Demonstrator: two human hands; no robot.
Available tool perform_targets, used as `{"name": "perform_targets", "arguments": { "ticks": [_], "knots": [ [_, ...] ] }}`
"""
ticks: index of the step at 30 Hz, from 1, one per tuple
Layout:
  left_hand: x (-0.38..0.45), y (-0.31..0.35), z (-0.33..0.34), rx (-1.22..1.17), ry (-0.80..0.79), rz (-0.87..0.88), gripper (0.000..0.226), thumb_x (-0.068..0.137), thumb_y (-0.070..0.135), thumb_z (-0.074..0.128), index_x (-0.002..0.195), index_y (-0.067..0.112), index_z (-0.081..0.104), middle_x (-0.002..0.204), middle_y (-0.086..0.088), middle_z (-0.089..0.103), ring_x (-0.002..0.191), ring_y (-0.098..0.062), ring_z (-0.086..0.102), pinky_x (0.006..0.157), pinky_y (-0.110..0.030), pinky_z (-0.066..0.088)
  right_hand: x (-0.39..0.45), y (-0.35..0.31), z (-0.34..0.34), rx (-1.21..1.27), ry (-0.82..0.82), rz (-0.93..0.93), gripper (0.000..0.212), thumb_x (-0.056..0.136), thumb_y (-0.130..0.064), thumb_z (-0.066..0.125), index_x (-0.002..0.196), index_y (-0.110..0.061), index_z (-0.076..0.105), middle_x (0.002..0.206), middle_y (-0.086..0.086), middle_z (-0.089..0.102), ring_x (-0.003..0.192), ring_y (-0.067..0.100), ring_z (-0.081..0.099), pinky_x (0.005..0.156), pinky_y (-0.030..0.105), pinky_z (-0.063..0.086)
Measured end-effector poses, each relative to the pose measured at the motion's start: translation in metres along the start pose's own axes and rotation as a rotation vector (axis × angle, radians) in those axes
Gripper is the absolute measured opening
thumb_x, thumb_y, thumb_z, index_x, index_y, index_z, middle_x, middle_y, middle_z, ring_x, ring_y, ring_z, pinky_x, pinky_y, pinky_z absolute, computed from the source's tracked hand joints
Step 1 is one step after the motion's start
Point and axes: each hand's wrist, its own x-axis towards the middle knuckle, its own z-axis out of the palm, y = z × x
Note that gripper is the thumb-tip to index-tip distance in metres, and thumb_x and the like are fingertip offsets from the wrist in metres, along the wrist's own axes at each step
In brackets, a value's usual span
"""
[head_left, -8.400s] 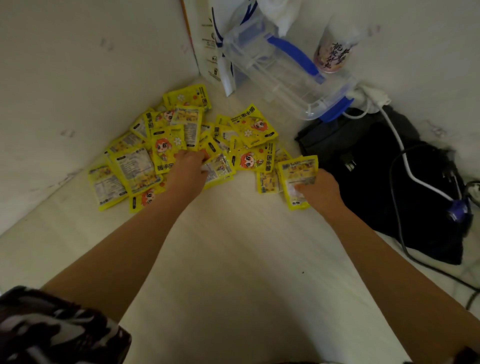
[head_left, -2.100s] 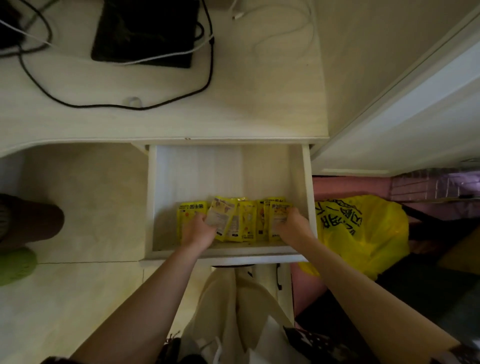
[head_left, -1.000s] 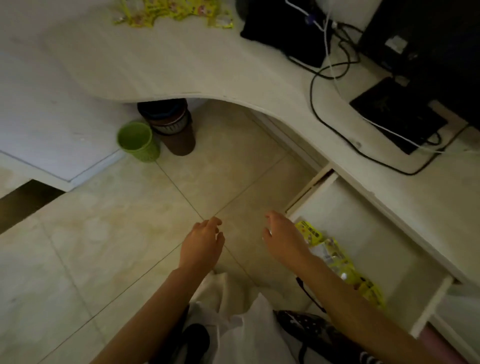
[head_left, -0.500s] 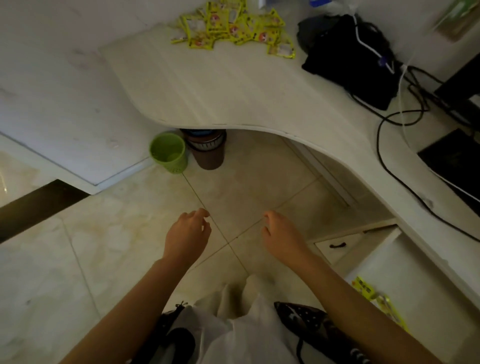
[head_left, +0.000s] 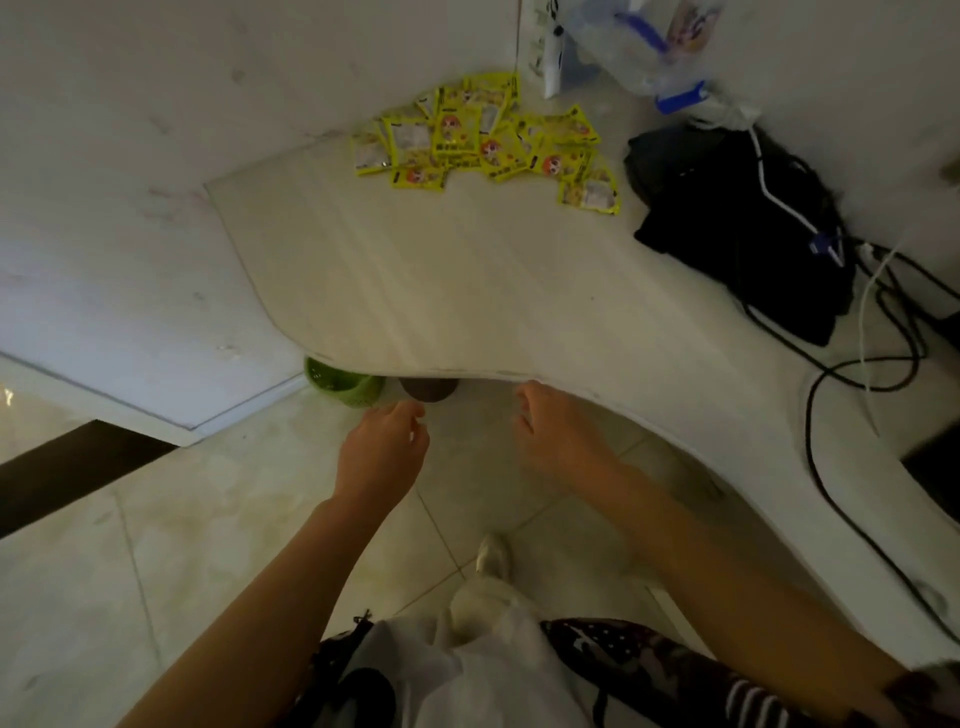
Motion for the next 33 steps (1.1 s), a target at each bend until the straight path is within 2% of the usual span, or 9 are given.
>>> {"name": "perform_targets", "arguments": {
  "ticks": [8, 16, 24, 33],
  "knots": [
    [0.107, 0.011, -0.016, -0.026, 0.004, 0.044, 0.024, 0.094, 0.024, 0.050, 0.114, 0.017, 0.061, 0.102, 0.000, 0.068, 0.095, -0.020, 0.058, 0.077, -0.035, 0.051, 0.100, -0.010, -0.057, -0.065, 0.022, -0.057, 0.038, 0.098, -0.025, 0.043, 0.135, -0.013, 0.044, 0.127, 0.008, 0.057, 0.112, 0.024, 0.057, 0.092, 0.036, 0.050],
    [0.233, -0.009, -0.043, -0.016, -0.026, 0.043, 0.024, 0.094, 0.024, 0.049, 0.115, 0.017, 0.060, 0.104, 0.001, 0.068, 0.101, -0.021, 0.057, 0.079, -0.035, 0.048, 0.203, -0.029, -0.083, -0.068, 0.035, -0.024, 0.037, 0.098, -0.027, 0.044, 0.131, -0.012, 0.046, 0.124, 0.009, 0.057, 0.111, 0.026, 0.055, 0.088, 0.037, 0.048],
    [0.349, -0.042, -0.065, -0.110, -0.098, -0.099, 0.023, 0.092, 0.025, 0.052, 0.112, 0.019, 0.061, 0.104, 0.000, 0.067, 0.103, -0.023, 0.059, 0.083, -0.036, 0.048, 0.296, -0.047, -0.097, -0.058, 0.039, 0.076, 0.036, 0.097, -0.026, 0.046, 0.130, -0.010, 0.048, 0.125, 0.012, 0.057, 0.115, 0.028, 0.053, 0.093, 0.040, 0.047],
    [0.453, -0.052, -0.069, -0.207, -0.122, -0.233, 0.025, 0.089, 0.021, 0.055, 0.112, 0.016, 0.063, 0.114, -0.006, 0.065, 0.107, -0.027, 0.059, 0.088, -0.037, 0.047, 0.385, -0.040, -0.117, -0.055, 0.024, 0.146, 0.037, 0.097, -0.024, 0.047, 0.129, -0.007, 0.048, 0.125, 0.014, 0.058, 0.115, 0.031, 0.054, 0.093, 0.040, 0.047]
  ]
}}
